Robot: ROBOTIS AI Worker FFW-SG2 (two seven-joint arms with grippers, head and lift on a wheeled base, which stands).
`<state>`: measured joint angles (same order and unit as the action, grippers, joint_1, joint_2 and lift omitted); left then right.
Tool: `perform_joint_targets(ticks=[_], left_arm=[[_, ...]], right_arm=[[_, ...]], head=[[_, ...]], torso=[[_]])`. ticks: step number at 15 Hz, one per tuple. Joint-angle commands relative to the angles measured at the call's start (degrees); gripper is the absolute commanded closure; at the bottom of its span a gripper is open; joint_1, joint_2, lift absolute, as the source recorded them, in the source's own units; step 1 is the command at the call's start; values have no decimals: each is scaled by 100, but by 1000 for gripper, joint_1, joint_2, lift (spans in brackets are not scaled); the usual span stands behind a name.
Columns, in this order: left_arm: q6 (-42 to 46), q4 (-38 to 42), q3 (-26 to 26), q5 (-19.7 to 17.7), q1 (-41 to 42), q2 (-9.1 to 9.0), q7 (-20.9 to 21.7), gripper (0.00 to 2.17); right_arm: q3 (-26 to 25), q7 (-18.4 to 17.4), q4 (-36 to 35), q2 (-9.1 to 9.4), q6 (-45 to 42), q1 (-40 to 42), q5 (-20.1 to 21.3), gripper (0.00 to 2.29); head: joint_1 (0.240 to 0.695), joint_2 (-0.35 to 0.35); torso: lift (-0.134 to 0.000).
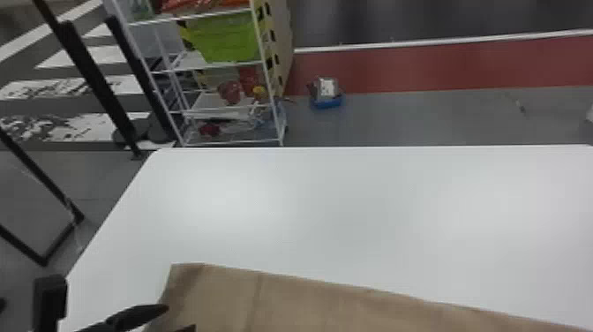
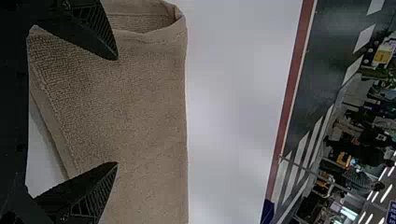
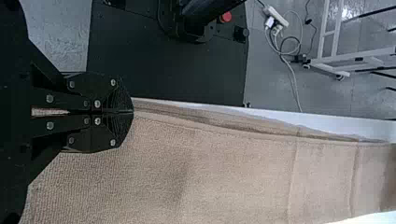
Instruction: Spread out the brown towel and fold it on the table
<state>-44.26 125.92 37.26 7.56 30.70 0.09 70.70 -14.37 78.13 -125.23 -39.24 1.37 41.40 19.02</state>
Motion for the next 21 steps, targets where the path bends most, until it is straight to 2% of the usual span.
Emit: perform_joint_targets(ticks=[1,6,10,11,13,15,18,19,21], left_arm=[[0,2,0,8,-20,-24,-4,87],[0,38,18,0,-20,-24,-13,87],[-88,319,62,-167,-11,-24,-127,76],[-70,328,71,-106,-46,-24,-276,70],[-105,336,88,131,-196,-24,-303,66],[-281,486,150,-141,-169,-24,-303,73],[53,565,-88,-589,-46,-24,-681,83],[88,512,-176,-712,-46,-24,-751,83],[123,389,-369,-730,-152,-24,-768,83]], right_arm=[[74,19,34,-22,0,26,49,1116],[162,19,86,-13,0,-53,67,1112],[171,19,95,-5,0,-53,67,1112],[171,19,95,4,-17,-62,67,1112],[162,19,95,4,-17,-106,67,1112],[171,19,95,13,0,-97,67,1112],[241,19,139,22,-17,-97,102,1112],[277,19,139,22,-17,-106,137,1112],[285,19,139,30,-17,-97,172,1112]], head=[[695,196],[695,203],[695,209],[695,207],[695,213],[695,235],[695,232],[695,213],[695,183]], torso=[[-124],[-124],[-124],[-124],[-124],[-124],[-124],[-124],[-124]])
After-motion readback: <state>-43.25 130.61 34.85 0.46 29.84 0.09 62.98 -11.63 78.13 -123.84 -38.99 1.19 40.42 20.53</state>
